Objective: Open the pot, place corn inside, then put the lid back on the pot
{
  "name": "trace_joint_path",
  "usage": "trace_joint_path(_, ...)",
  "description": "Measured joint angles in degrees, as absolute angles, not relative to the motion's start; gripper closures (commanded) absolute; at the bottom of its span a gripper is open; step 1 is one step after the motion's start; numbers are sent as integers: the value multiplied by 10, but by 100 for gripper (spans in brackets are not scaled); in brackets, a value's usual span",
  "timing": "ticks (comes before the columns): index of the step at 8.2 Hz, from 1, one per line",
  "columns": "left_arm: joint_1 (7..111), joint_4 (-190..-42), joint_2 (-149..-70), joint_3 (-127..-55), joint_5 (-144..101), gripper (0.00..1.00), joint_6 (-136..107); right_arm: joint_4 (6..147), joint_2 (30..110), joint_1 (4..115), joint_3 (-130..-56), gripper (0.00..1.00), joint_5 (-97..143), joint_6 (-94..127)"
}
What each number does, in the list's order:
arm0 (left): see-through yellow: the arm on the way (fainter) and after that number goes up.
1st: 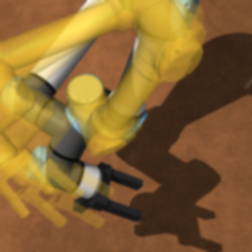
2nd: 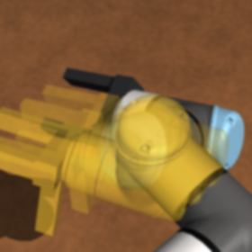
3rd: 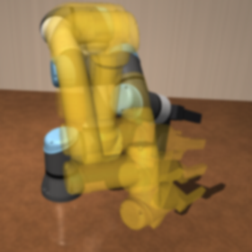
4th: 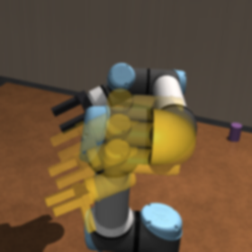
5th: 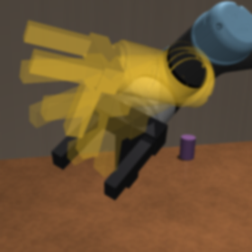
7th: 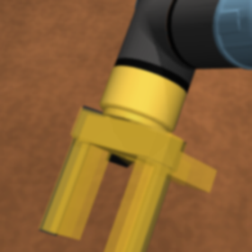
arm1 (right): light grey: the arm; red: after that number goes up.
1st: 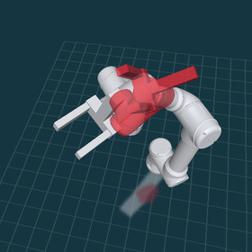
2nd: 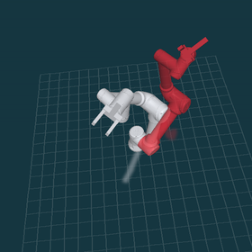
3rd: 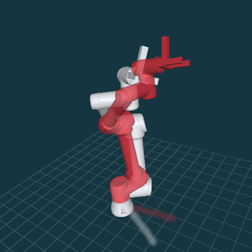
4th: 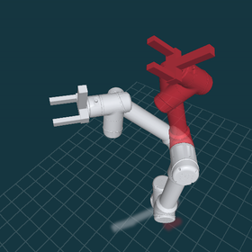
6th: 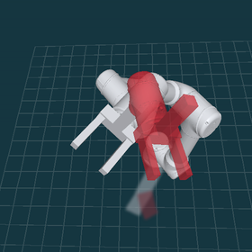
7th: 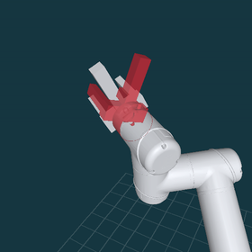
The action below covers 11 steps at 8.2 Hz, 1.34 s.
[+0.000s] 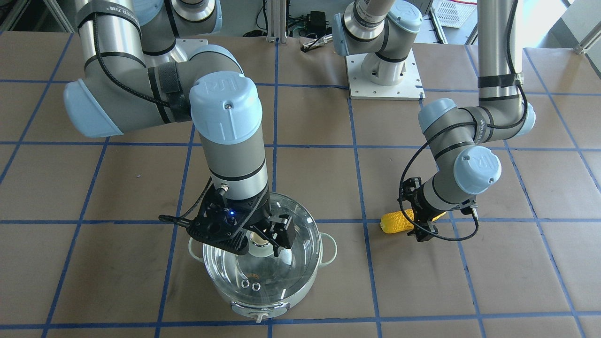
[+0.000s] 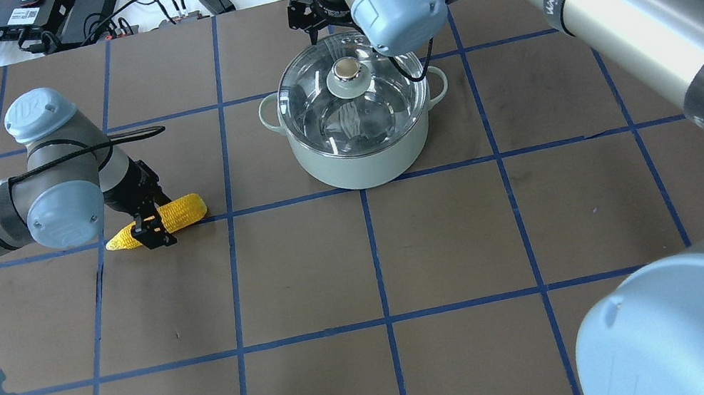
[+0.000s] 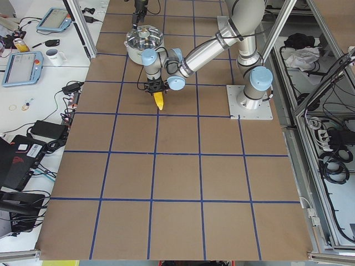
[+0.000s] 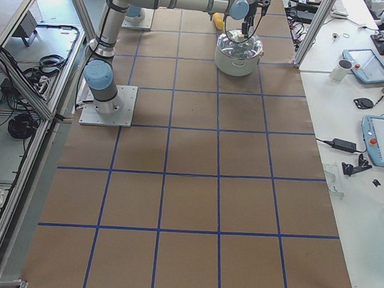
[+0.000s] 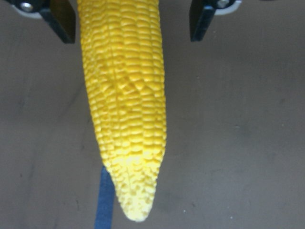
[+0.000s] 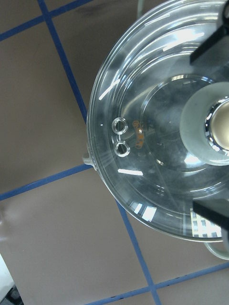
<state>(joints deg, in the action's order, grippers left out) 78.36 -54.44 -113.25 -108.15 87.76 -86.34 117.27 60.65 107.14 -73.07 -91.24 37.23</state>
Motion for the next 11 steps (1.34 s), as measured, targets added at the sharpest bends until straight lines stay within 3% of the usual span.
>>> trace_joint_path(3,783,-544,-1132,-1080,858,95,-862,1169,596,1073,-737,1,-911,315)
trace_joint_path(4,783,-544,-1130,-1080,848,100,-861,1163,598,1074,-746,1,-910,296)
trace_joint_path(6,784,-542,-1117,-1078,834,100,-860,1146,602,1075,-757,4,-908,273)
trace_joint_path(11,785,-545,-1080,-1076,802,100,-731,1143,608,1078,-758,35,-904,273)
